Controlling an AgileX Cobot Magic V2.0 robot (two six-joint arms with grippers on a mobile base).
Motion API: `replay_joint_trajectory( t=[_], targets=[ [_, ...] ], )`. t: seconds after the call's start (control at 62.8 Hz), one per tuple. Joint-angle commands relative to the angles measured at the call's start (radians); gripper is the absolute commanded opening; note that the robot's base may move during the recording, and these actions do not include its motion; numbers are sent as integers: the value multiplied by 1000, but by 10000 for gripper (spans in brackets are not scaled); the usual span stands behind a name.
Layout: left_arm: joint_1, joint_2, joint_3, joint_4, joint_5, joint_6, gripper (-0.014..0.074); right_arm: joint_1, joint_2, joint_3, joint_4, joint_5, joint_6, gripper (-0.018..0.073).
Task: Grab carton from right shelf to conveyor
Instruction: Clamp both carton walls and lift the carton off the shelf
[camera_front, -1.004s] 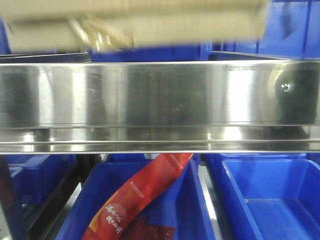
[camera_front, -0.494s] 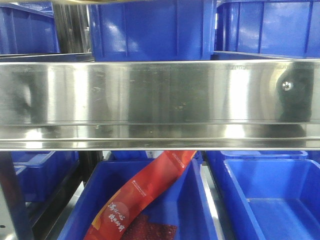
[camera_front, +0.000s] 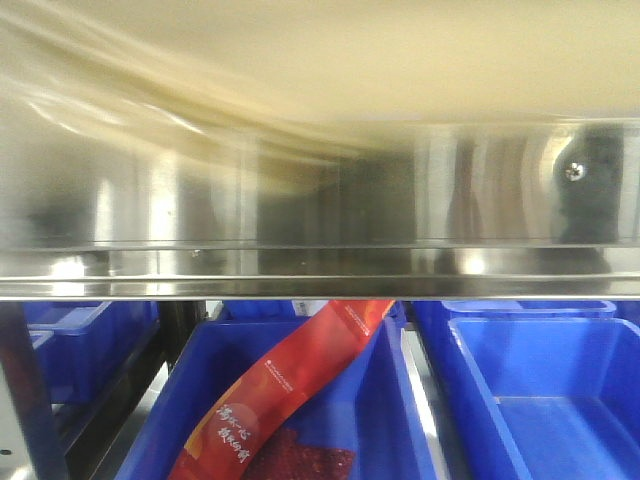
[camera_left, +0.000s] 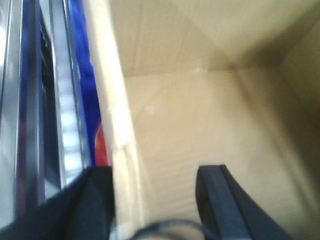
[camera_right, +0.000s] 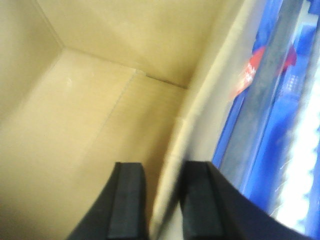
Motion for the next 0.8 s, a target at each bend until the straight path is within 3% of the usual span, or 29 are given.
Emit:
replay_joint_trajectory(
  t=[0.0, 0.175, 0.367, 0.462, 0.781],
  targets=[
    [-8, -9, 4, -18, -27, 17, -17, 1, -3, -3, 26, -88, -16, -66],
    [-8, -7, 4, -15, -27, 17, -17, 1, 5, 1, 34, -73, -16, -66],
    [-8, -4, 4, 60, -31, 17, -17, 1, 5, 1, 40, -43, -16, -66],
    [-6, 24, -8, 63, -70, 17, -17, 1, 5, 1, 32, -15, 36, -66],
    [-6, 166, -147, 70, -61, 17, -17, 1, 5, 1, 30, -9, 62, -66]
  ],
)
